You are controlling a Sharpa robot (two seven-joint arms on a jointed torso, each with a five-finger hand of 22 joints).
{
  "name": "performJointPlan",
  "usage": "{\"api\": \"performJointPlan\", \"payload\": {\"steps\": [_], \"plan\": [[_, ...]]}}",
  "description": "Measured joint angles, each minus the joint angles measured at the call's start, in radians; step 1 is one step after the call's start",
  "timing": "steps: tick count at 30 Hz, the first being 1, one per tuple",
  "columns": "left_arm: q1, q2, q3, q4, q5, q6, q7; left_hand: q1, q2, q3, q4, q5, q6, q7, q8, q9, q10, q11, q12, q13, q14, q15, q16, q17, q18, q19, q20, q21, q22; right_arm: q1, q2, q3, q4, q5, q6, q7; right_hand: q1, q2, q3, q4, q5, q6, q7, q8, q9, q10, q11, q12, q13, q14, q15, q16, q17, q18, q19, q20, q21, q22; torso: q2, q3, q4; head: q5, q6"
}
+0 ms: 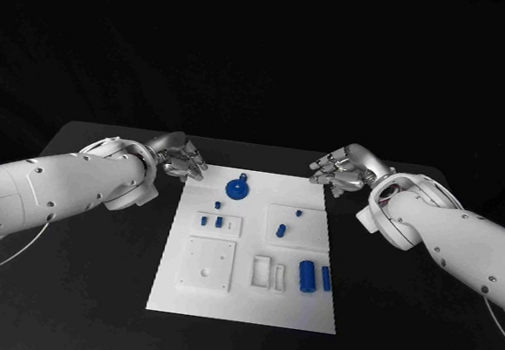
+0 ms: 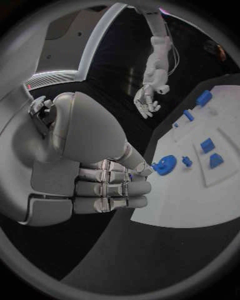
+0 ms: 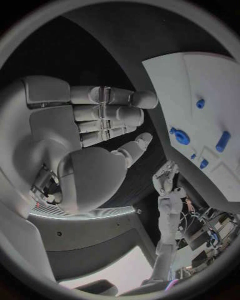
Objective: Assemble the parts on the task board
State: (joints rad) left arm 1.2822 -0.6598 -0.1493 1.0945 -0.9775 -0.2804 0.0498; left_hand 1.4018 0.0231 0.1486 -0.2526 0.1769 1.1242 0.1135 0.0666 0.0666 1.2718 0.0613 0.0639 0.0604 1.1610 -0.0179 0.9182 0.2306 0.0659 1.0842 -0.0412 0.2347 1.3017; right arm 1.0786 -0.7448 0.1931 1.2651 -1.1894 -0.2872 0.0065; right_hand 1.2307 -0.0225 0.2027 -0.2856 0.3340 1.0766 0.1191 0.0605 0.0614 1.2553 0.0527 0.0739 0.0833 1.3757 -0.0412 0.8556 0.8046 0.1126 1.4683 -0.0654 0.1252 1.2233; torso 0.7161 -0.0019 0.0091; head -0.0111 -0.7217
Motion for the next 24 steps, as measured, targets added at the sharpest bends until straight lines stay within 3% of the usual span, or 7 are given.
{"api": "performJointPlan", "payload": {"steps": [5,7,11,13,17,24], "plan": [[0.029,-0.040,0.006,0.043,0.147,-0.038,0.035,-0.011,-0.011,0.006,-0.011,0.008,-0.008,0.008,0.000,-0.001,-0.072,0.024,0.000,-0.001,-0.014,0.022,-0.103,-0.038,0.000,-0.022,0.022,-0.049,-0.026,0.000,0.022,-0.001,-0.011,-0.128,0.046,-0.013,-0.006,-0.027,0.062,0.001,-0.025,0.013,0.000,0.000,0.001,-0.057,0.021,-0.009,-0.023,0.003,0.012,0.014,-0.023,0.026,-0.005,0.012,0.000,0.000,0.000,0.0000,0.0022,-0.004,0.004],[0.040,-0.054,0.007,0.062,0.211,-0.054,0.055,-0.017,-0.017,0.016,-0.021,0.010,-0.008,0.008,0.000,-0.001,-0.077,0.028,0.000,-0.001,0.017,0.028,-0.208,-0.075,0.000,-0.019,0.027,-0.090,-0.053,0.000,0.029,-0.003,-0.013,-0.188,0.062,-0.023,-0.009,-0.035,0.076,0.002,-0.032,0.013,0.000,0.000,0.001,-0.074,0.026,-0.009,-0.023,0.006,0.015,0.014,-0.030,0.027,-0.002,0.016,0.000,-0.002,0.000,-0.0002,0.0034,-0.005,0.005],[0.058,-0.083,0.009,0.106,0.320,-0.074,0.095,-0.018,-0.018,0.020,-0.017,0.010,-0.008,0.008,0.000,-0.001,-0.080,0.032,0.000,-0.001,0.031,0.035,-0.321,-0.105,0.000,-0.029,0.037,-0.145,-0.086,0.000,0.042,-0.010,-0.017,-0.290,0.084,-0.047,0.001,-0.051,0.087,0.004,-0.060,0.017,0.003,0.000,0.001,-0.107,0.039,-0.009,-0.023,0.007,0.022,0.022,-0.044,0.027,-0.002,0.023,0.000,-0.006,0.000,-0.0006,0.0040,-0.003,0.007],[0.065,-0.097,0.009,0.129,0.375,-0.080,0.120,-0.018,-0.018,0.020,-0.018,0.010,-0.008,0.008,0.000,-0.001,-0.080,0.032,0.000,-0.001,0.038,0.040,-0.388,-0.122,0.000,-0.035,0.043,-0.165,-0.110,0.000,0.048,-0.015,-0.018,-0.339,0.096,-0.063,0.001,-0.059,0.094,0.008,-0.071,0.017,0.003,0.000,0.001,-0.110,0.035,-0.009,-0.023,0.007,0.022,0.030,-0.053,0.027,-0.002,0.023,0.000,-0.009,0.001,-0.0010,0.0041,-0.002,0.007],[0.069,-0.116,0.009,0.167,0.464,-0.085,0.167,-0.018,-0.018,0.019,-0.016,0.010,-0.008,0.008,0.000,-0.001,-0.080,0.032,0.000,-0.001,0.083,0.046,-0.513,-0.125,0.000,-0.039,0.047,-0.167,-0.168,-0.001,0.058,-0.027,-0.017,-0.415,0.116,-0.094,0.008,-0.071,0.105,0.014,-0.096,0.017,0.003,0.000,0.001,-0.115,0.040,-0.009,-0.023,0.007,0.022,0.042,-0.073,0.027,-0.002,0.023,0.001,-0.023,0.001,-0.0022,0.0054,-0.001,0.007],[0.072,-0.126,0.009,0.195,0.559,-0.090,0.221,-0.018,-0.018,0.014,-0.011,0.009,-0.012,0.011,0.000,-0.001,-0.084,0.035,0.000,-0.001,0.093,0.046,-0.551,-0.105,0.000,-0.039,0.047,-0.167,-0.191,-0.008,0.067,-0.038,-0.003,-0.502,0.156,-0.136,-0.001,-0.081,0.128,0.021,-0.106,0.017,0.003,0.000,0.001,-0.115,0.040,-0.009,-0.023,0.011,0.025,0.054,-0.095,0.026,-0.002,0.023,0.033,-0.046,0.001,-0.0024,0.0075,0.000,0.005]]}}
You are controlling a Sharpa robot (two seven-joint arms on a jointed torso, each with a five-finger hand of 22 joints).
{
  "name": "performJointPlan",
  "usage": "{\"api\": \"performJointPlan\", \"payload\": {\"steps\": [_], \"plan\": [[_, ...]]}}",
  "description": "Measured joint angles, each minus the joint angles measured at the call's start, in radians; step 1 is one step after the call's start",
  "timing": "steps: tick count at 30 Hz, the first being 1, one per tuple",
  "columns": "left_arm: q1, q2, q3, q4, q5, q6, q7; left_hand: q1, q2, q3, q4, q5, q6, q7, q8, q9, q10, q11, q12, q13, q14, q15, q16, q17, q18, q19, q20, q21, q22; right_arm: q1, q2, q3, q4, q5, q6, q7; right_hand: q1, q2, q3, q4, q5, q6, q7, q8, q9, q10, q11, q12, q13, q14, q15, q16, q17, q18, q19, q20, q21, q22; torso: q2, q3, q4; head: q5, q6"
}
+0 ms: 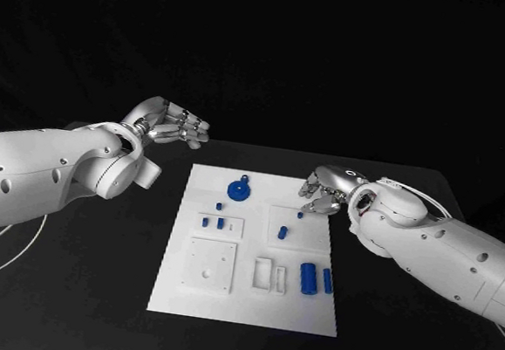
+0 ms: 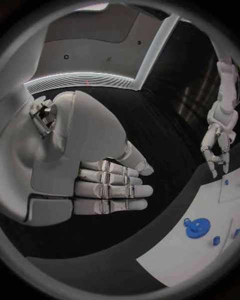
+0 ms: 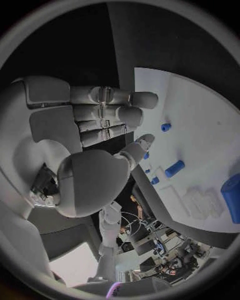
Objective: Assemble the parts on the task board
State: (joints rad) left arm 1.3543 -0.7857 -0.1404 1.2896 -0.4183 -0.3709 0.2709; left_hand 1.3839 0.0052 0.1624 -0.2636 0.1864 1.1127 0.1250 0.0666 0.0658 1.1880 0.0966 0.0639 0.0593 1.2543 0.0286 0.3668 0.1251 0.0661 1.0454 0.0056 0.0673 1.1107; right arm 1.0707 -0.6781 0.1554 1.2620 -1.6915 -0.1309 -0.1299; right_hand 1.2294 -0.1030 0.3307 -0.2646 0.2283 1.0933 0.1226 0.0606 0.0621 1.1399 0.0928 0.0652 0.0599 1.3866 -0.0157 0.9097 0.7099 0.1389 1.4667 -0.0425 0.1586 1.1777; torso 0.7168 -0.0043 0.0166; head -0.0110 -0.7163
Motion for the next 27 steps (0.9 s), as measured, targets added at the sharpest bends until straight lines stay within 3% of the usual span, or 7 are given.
{"api": "performJointPlan", "payload": {"steps": [7,13,16,27], "plan": [[0.001,-0.003,0.000,0.007,0.038,-0.003,0.023,0.000,0.000,0.000,0.000,0.000,0.000,0.000,0.000,0.000,0.000,0.000,0.000,0.000,0.000,0.000,-0.015,0.011,0.000,0.000,0.000,0.000,-0.009,-0.005,0.003,-0.008,0.003,-0.042,0.036,-0.026,-0.004,-0.004,0.012,0.001,0.000,0.004,-0.004,0.000,0.000,0.006,-0.006,0.000,0.000,0.002,0.001,0.009,-0.014,0.000,-0.004,0.004,0.020,-0.019,0.000,-0.0003,-0.0021,0.003,-0.001],[0.001,-0.003,0.000,0.010,0.056,-0.004,0.036,0.000,0.000,-0.003,0.003,0.000,0.000,0.000,0.000,0.000,0.000,0.000,0.000,0.000,0.007,0.000,-0.020,0.018,0.000,0.000,0.000,0.000,-0.014,-0.008,0.012,-0.028,-0.003,-0.061,0.052,-0.037,-0.008,-0.008,0.032,0.004,-0.004,0.008,-0.001,0.000,0.000,0.007,-0.007,0.000,0.000,0.004,0.003,0.010,-0.021,-0.001,-0.004,0.004,0.029,-0.033,0.001,0.0005,-0.0021,0.004,-0.002],[0.001,-0.003,0.000,0.010,0.062,-0.005,0.040,0.000,0.000,-0.003,0.003,0.000,0.000,0.000,0.000,0.000,0.000,0.000,0.000,0.000,0.007,0.000,-0.026,0.020,0.000,0.000,0.000,0.000,-0.017,-0.011,0.018,-0.036,-0.006,-0.067,0.052,-0.038,-0.008,-0.008,0.065,0.001,-0.008,0.012,-0.004,0.000,0.000,0.015,-0.008,0.000,0.000,0.004,0.003,0.010,-0.026,-0.001,0.000,0.007,0.034,-0.035,0.001,0.0009,-0.0014,0.004,-0.003],[0.001,-0.004,0.000,0.013,0.074,-0.004,0.046,0.000,0.000,-0.003,0.003,0.000,0.000,0.000,0.000,0.000,-0.004,0.004,0.000,0.000,0.007,0.000,-0.035,0.025,0.000,0.000,0.000,0.000,-0.030,-0.016,0.038,-0.045,-0.025,-0.081,0.034,-0.041,-0.020,-0.020,0.180,0.006,-0.050,0.020,-0.002,-0.001,0.000,0.025,-0.011,0.000,0.000,0.004,0.003,0.015,-0.030,-0.002,0.000,0.007,0.047,-0.031,0.001,0.0009,-0.0014,0.004,-0.006]]}}
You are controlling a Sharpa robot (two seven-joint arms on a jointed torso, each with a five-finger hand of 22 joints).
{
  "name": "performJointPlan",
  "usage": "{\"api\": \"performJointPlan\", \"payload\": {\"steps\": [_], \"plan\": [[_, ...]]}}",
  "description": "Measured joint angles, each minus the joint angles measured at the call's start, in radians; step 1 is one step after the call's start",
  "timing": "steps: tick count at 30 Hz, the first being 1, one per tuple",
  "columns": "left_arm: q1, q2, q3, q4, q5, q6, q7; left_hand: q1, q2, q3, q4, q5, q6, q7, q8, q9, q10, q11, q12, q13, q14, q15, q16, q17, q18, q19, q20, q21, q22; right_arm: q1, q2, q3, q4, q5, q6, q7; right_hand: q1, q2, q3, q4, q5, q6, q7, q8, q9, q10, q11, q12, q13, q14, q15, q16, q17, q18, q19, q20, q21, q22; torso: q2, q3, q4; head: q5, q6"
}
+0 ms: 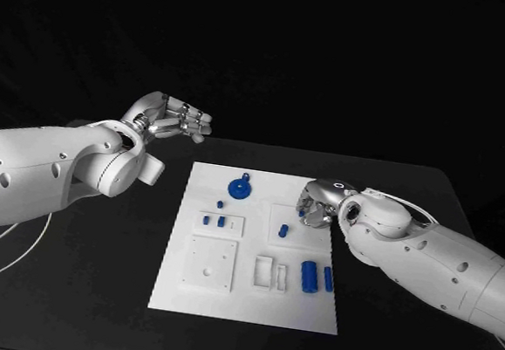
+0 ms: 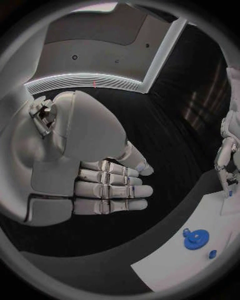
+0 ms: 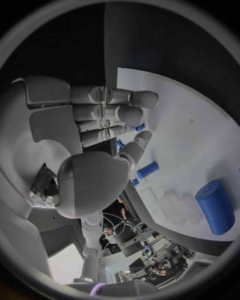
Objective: Assemble the parts on the task board
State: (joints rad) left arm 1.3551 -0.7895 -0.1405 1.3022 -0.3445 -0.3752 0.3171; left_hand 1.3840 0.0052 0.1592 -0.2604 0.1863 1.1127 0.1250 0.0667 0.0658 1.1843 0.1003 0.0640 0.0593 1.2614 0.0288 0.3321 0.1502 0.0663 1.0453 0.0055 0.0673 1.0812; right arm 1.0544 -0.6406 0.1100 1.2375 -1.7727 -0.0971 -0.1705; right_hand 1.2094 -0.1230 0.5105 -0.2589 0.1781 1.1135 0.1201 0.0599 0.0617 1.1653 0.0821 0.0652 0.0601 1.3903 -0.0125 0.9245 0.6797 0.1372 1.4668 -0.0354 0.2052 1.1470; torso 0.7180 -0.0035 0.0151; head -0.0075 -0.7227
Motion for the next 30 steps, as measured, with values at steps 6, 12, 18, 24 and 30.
{"api": "performJointPlan", "payload": {"steps": [6,12,18,24,30], "plan": [[0.000,0.000,0.000,0.001,0.003,0.000,0.001,0.000,0.000,0.000,0.000,0.000,0.000,0.000,0.000,0.000,0.000,0.000,0.000,0.000,0.000,0.000,0.000,0.000,0.000,0.000,0.000,0.000,0.000,-0.001,0.008,-0.003,-0.004,-0.005,-0.010,-0.002,0.000,0.000,0.031,0.012,-0.016,0.000,0.000,0.000,0.000,0.002,-0.002,0.000,0.000,0.000,0.000,0.000,-0.002,-0.001,0.000,0.000,0.001,0.002,0.000,-0.0001,-0.0003,0.001,-0.001],[0.000,0.000,0.000,0.001,0.004,0.001,0.001,0.000,0.000,0.000,0.000,0.000,0.000,0.000,0.000,0.000,0.000,0.000,0.000,0.000,0.000,0.000,0.000,0.000,0.000,0.000,0.000,0.000,0.000,-0.001,0.015,-0.007,-0.010,-0.009,-0.019,-0.005,0.002,0.002,0.079,0.016,-0.063,0.020,-0.006,0.000,0.002,0.037,-0.010,0.000,0.000,0.000,0.000,0.004,-0.001,-0.007,0.000,0.000,0.007,0.011,-0.001,-0.0006,-0.0003,0.002,-0.002],[0.000,0.000,0.000,0.001,0.005,0.001,0.001,0.000,0.000,0.000,0.000,0.000,0.000,0.000,0.000,0.000,0.000,0.000,0.000,0.000,0.000,0.000,0.000,0.000,0.000,0.000,0.000,0.000,0.000,-0.001,0.019,-0.012,-0.014,-0.020,-0.036,-0.016,0.026,0.026,0.128,0.012,-0.120,0.085,-0.021,0.002,0.004,0.115,-0.033,-0.005,-0.001,0.013,-0.016,0.004,-0.001,-0.008,0.000,-0.011,0.023,0.031,-0.001,-0.0010,-0.0007,0.003,-0.003],[0.000,0.000,0.000,0.001,0.005,0.001,0.001,0.000,0.000,-0.003,0.003,0.000,0.000,0.000,0.000,0.000,0.000,0.000,0.000,0.000,0.000,0.000,0.000,0.002,0.000,0.000,0.000,0.000,-0.004,-0.005,0.020,-0.016,-0.013,-0.036,-0.060,-0.031,0.028,0.028,0.150,-0.002,-0.124,0.137,-0.037,0.004,0.006,0.172,-0.050,-0.010,-0.001,0.017,-0.032,0.004,0.000,-0.023,-0.001,-0.028,0.039,0.061,-0.001,-0.0006,-0.0007,0.004,-0.004],[0.000,0.000,0.000,0.000,0.006,0.002,0.001,0.000,0.000,-0.003,0.003,0.000,0.000,0.000,0.000,0.000,0.000,0.000,0.000,0.000,0.000,0.000,0.000,0.003,0.000,0.000,0.000,0.000,-0.006,-0.009,0.020,-0.018,-0.010,-0.050,-0.082,-0.040,0.028,0.028,0.155,-0.008,-0.126,0.154,-0.043,0.002,0.010,0.191,-0.055,-0.008,0.001,0.023,-0.038,0.002,0.000,-0.032,-0.002,-0.038,0.044,0.075,-0.001,-0.0002,-0.0011,0.005,-0.005]]}}
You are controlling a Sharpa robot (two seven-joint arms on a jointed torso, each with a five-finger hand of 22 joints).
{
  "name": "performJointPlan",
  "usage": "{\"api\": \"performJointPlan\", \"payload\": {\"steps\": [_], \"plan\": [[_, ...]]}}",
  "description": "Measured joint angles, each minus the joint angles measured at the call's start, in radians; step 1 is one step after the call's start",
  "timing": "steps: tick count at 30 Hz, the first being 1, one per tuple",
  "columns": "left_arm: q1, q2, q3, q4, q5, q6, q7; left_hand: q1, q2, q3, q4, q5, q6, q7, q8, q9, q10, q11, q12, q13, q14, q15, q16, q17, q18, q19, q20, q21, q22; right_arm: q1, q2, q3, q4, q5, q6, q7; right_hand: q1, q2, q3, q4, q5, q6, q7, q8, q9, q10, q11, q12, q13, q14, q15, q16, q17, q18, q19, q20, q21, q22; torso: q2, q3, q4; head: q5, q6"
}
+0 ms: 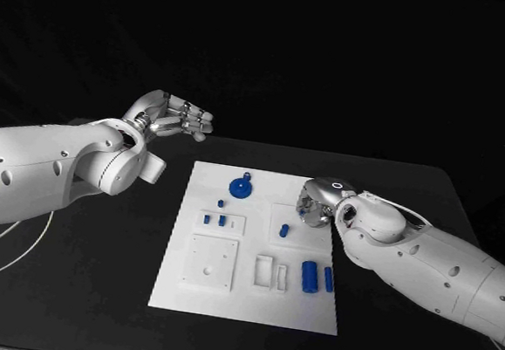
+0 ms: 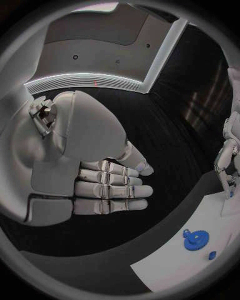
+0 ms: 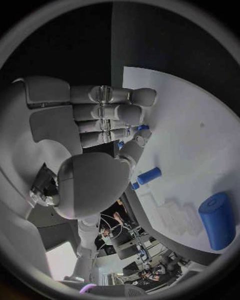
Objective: Assemble the parts on the task board
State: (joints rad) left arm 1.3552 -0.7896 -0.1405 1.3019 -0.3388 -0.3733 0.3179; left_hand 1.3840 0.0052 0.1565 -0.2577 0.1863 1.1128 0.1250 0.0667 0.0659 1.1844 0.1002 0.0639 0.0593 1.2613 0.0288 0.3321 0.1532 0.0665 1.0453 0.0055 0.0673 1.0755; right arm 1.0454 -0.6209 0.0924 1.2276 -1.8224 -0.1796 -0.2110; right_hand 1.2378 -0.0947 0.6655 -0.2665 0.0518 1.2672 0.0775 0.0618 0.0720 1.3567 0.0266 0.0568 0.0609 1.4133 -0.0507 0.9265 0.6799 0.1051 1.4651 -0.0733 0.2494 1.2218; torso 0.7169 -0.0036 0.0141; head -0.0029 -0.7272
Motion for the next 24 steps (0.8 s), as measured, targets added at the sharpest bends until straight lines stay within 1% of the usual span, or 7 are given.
{"api": "performJointPlan", "payload": {"steps": [1,10,13,16,19,22,24], "plan": [[0.000,0.000,0.000,0.000,0.000,0.000,0.000,0.000,0.000,0.000,0.000,0.000,0.000,0.000,0.000,0.000,0.000,0.000,0.000,0.000,0.000,0.000,0.000,0.000,0.000,0.000,0.000,0.000,0.000,-0.001,0.000,0.000,0.001,-0.003,-0.006,-0.002,0.000,0.000,0.001,-0.001,-0.002,0.001,-0.001,0.000,0.000,0.002,-0.002,0.001,0.000,0.002,-0.002,-0.002,0.001,-0.005,0.002,-0.002,0.000,0.002,0.000,0.0001,-0.0002,0.000,0.000],[0.000,0.000,0.000,-0.003,0.000,0.001,0.000,0.000,0.000,0.000,0.000,0.000,-0.004,0.003,0.000,0.000,0.000,0.000,0.000,0.000,0.000,0.000,-0.004,0.001,0.000,0.000,0.000,0.000,-0.002,-0.006,-0.010,-0.002,0.017,-0.014,-0.069,-0.011,0.000,0.000,0.016,0.005,-0.003,0.008,-0.001,-0.001,0.000,0.007,-0.007,0.001,0.000,0.012,-0.011,-0.014,0.001,-0.007,0.002,-0.009,0.000,0.013,0.000,0.0002,0.0004,0.004,0.003],[0.000,0.000,0.000,-0.005,0.000,0.001,0.000,0.000,0.000,0.000,0.000,0.000,-0.004,0.004,0.000,0.000,0.000,0.000,0.000,0.000,0.000,0.000,-0.004,0.001,0.000,0.000,0.000,0.000,-0.002,-0.007,-0.021,0.003,0.032,-0.013,-0.089,-0.010,0.000,0.000,0.018,0.007,-0.003,0.008,-0.001,-0.002,0.000,0.007,-0.007,0.001,0.001,0.012,-0.011,-0.014,0.001,-0.004,0.002,-0.009,0.000,0.013,0.000,0.0003,0.0010,0.007,0.003],[0.000,0.000,0.000,-0.008,0.000,0.001,0.000,0.000,0.000,0.000,0.000,0.000,-0.004,0.004,0.000,0.000,0.000,0.000,0.000,0.000,0.000,0.000,-0.004,0.001,0.000,0.000,0.000,0.000,-0.002,-0.007,-0.037,0.019,0.050,-0.005,-0.102,-0.007,0.000,0.000,0.018,0.007,-0.006,0.008,-0.001,-0.002,0.000,0.007,-0.007,0.001,0.001,0.012,-0.011,-0.014,0.001,-0.003,0.002,-0.009,0.000,0.013,-0.001,0.0002,0.0008,0.010,0.002],[0.000,-0.001,0.000,-0.011,0.001,0.001,0.000,0.000,0.000,0.000,0.000,0.000,-0.004,0.004,0.000,0.000,0.000,0.000,0.000,0.000,0.000,0.000,-0.004,0.001,0.000,0.000,0.000,0.000,-0.001,-0.006,-0.055,0.043,0.071,0.011,-0.104,-0.002,0.000,0.000,0.018,0.007,-0.003,0.011,-0.004,-0.002,0.000,0.007,-0.007,0.001,0.001,0.012,-0.011,-0.017,0.002,-0.003,0.002,-0.009,0.000,0.014,-0.001,0.0002,0.0001,0.012,0.002],[0.000,-0.002,0.000,-0.013,0.001,0.001,0.000,0.000,0.000,0.000,0.000,0.000,-0.004,0.004,0.000,0.000,0.000,0.000,0.000,0.000,0.000,0.000,-0.004,0.001,0.000,0.000,0.000,0.000,-0.001,-0.006,-0.072,0.068,0.094,0.040,-0.102,0.006,-0.007,-0.007,0.021,0.010,0.040,0.011,-0.004,-0.002,0.000,0.007,-0.007,0.001,0.001,0.012,-0.011,-0.017,0.002,-0.002,0.002,-0.009,0.000,0.016,-0.002,-0.0005,-0.0010,0.014,0.001],[0.000,-0.002,0.000,-0.015,0.001,0.001,0.000,0.000,0.000,0.000,0.000,0.000,-0.004,0.004,0.000,0.000,-0.002,-0.003,0.000,0.000,0.000,0.000,-0.004,0.003,0.000,0.000,0.000,0.000,-0.004,-0.005,-0.083,0.081,0.110,0.063,-0.098,0.012,-0.007,-0.007,0.021,0.010,0.059,0.011,-0.004,-0.002,0.000,0.007,-0.007,0.001,0.001,0.012,-0.011,-0.017,0.003,-0.002,0.002,-0.009,0.000,0.017,-0.002,-0.0005,-0.0016,0.017,0.001]]}}
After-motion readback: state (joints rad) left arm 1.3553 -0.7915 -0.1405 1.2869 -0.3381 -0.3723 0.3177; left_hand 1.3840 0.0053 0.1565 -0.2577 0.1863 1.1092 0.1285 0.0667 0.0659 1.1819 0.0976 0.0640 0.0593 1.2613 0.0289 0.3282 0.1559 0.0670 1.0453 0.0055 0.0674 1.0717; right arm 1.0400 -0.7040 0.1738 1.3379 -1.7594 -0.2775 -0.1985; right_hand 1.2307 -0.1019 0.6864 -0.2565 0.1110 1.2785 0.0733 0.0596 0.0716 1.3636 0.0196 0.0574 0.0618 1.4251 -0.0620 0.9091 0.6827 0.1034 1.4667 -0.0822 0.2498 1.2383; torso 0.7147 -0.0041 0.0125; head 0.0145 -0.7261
